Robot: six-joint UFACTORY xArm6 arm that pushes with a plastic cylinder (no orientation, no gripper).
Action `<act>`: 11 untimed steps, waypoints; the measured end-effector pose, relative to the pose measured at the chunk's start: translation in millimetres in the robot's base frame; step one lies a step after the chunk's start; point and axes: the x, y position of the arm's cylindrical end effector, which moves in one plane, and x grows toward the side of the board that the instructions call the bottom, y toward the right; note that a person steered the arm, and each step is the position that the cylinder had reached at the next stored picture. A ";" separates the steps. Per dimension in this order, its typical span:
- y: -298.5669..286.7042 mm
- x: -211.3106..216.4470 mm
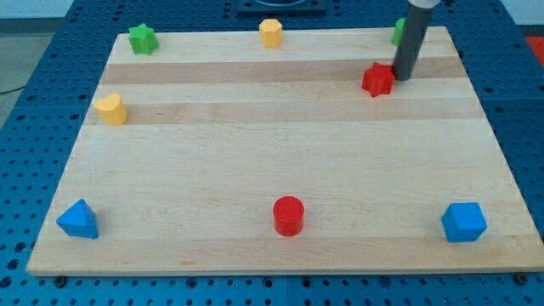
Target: Move your arm closer to the blue cube
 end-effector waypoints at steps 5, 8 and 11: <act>50.2 108.7; 115.9 279.0; 12.5 299.6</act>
